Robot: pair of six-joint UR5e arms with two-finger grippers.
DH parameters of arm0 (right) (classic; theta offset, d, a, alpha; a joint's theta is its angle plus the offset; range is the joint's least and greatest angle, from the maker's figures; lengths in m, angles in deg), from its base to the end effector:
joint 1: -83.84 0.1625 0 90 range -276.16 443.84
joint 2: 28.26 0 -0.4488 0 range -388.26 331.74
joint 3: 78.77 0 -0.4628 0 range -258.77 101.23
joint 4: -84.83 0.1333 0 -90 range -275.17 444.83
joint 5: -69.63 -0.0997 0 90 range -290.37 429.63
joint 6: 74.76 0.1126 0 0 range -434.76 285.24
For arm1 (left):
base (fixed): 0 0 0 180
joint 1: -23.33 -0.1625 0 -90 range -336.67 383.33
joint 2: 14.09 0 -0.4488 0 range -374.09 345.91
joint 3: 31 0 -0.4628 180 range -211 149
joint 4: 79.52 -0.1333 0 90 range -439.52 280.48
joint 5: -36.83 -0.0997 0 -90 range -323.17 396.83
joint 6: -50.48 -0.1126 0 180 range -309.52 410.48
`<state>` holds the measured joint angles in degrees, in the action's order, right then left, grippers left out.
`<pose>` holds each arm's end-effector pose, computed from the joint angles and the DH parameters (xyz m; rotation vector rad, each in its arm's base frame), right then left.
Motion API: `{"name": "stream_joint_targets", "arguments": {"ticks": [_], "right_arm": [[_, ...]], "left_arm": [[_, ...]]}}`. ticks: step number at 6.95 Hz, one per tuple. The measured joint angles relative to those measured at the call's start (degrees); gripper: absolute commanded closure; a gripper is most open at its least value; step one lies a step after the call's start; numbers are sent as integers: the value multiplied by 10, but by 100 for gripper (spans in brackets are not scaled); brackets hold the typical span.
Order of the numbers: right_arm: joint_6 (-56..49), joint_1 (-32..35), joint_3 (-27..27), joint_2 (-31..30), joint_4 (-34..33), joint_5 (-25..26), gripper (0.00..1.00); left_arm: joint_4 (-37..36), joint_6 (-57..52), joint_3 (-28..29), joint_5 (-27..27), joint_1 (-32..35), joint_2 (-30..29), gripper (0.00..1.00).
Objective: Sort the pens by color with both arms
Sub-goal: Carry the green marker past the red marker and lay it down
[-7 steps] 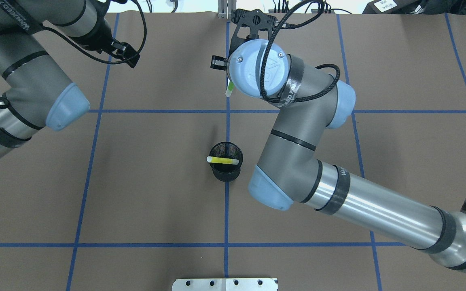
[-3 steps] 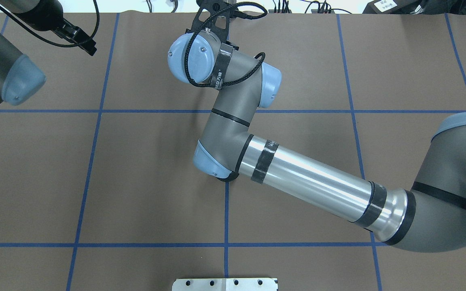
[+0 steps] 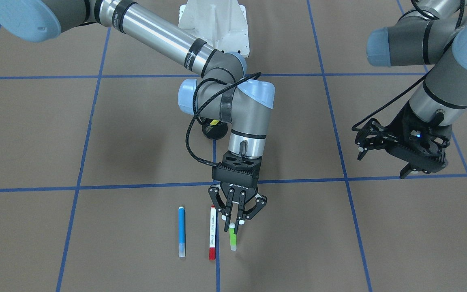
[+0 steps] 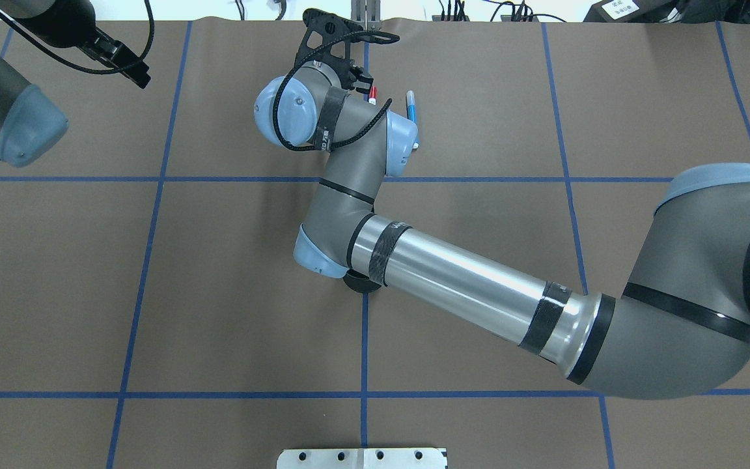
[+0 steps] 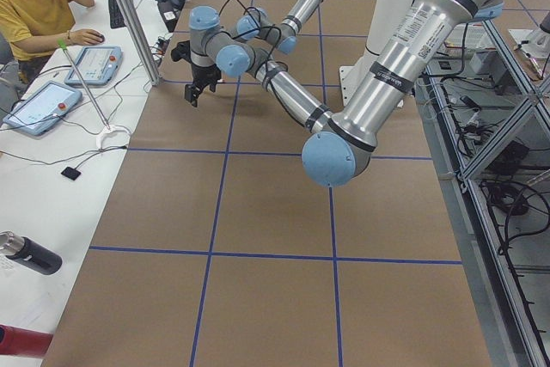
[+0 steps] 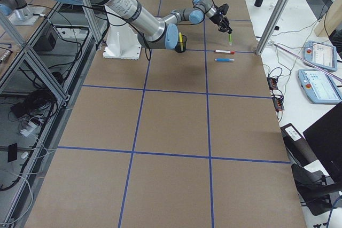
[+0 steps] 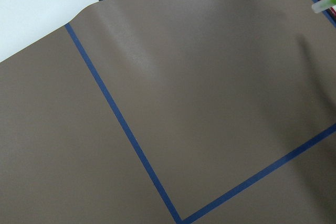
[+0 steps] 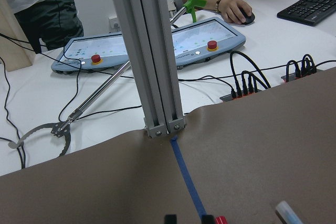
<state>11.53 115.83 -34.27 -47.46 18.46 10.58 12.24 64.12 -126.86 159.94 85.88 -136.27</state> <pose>-0.7303 -0.6816 0.1006 0.7518 -0.6496 0.6836 0.2776 -0.6902 0.2658 0.4403 0.7606 0.4260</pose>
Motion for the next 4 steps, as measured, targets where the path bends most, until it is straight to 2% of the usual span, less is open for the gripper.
{"name": "stream_joint_targets", "arguments": {"ticks": [2,4], "right_arm": [[-3,-23,-19,3,5,25,38],[-5,-38,-22,3,5,36,30]], "left_arm": [[1,0,1,0,0,0,1],[1,1,2,0,0,0,1]]}}
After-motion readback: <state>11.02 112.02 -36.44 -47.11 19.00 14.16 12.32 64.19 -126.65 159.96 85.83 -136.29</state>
